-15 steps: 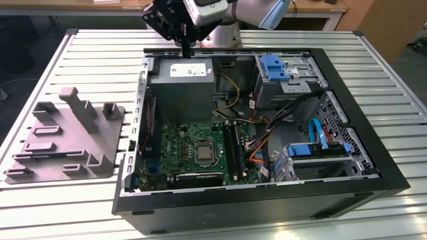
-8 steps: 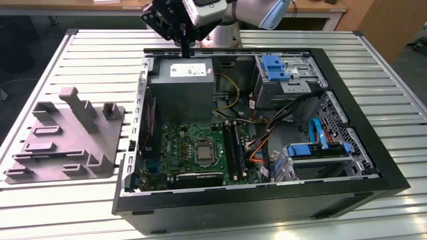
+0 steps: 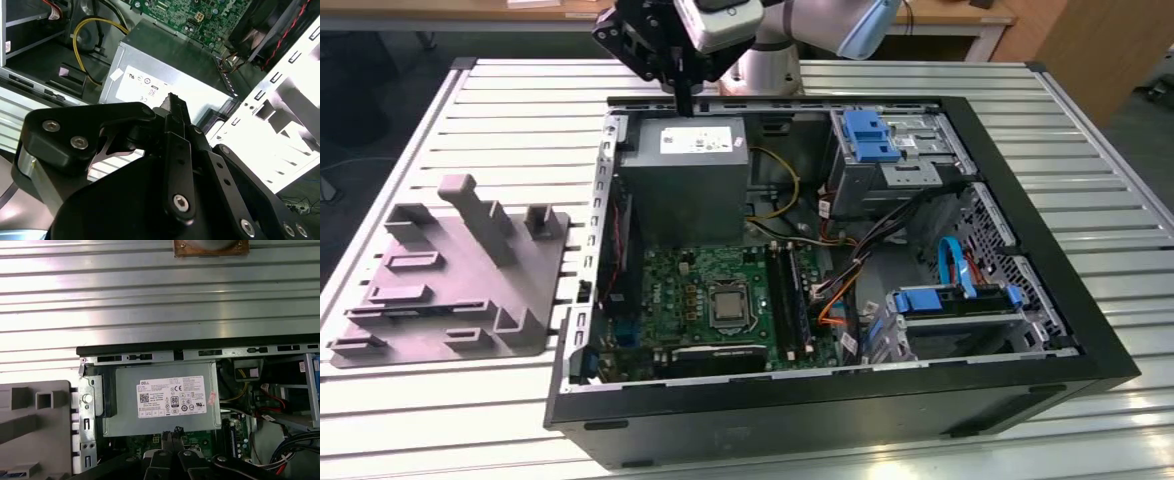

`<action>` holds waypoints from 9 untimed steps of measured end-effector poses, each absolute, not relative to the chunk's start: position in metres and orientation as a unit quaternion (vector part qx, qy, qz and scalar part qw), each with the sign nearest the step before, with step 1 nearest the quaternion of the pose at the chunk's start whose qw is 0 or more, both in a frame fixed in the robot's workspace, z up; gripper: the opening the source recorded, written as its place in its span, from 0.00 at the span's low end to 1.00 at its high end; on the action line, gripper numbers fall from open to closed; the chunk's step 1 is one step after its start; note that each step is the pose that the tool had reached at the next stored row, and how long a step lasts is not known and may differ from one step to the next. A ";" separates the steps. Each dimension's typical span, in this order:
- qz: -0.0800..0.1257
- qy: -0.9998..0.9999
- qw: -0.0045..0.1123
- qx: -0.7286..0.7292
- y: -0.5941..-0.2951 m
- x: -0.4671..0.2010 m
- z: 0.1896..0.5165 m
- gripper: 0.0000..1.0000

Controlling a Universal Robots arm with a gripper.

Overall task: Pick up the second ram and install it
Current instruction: 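Reach for the second ram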

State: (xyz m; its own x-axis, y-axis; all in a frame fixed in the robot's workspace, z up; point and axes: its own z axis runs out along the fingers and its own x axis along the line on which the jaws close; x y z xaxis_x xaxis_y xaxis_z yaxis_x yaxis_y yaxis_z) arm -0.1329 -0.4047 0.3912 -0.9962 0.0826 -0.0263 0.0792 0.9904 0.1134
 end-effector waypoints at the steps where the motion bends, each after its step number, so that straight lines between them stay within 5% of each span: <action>1: 0.056 0.997 0.015 0.041 -0.405 -0.134 0.391 0.11; 9: 0.056 0.997 0.016 0.041 -0.405 -0.151 0.391 0.11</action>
State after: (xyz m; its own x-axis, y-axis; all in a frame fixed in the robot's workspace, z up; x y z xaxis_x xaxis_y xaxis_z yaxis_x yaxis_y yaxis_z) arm -0.1511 -0.4047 0.3909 -0.9962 0.0827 -0.0266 0.0792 0.9904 0.1135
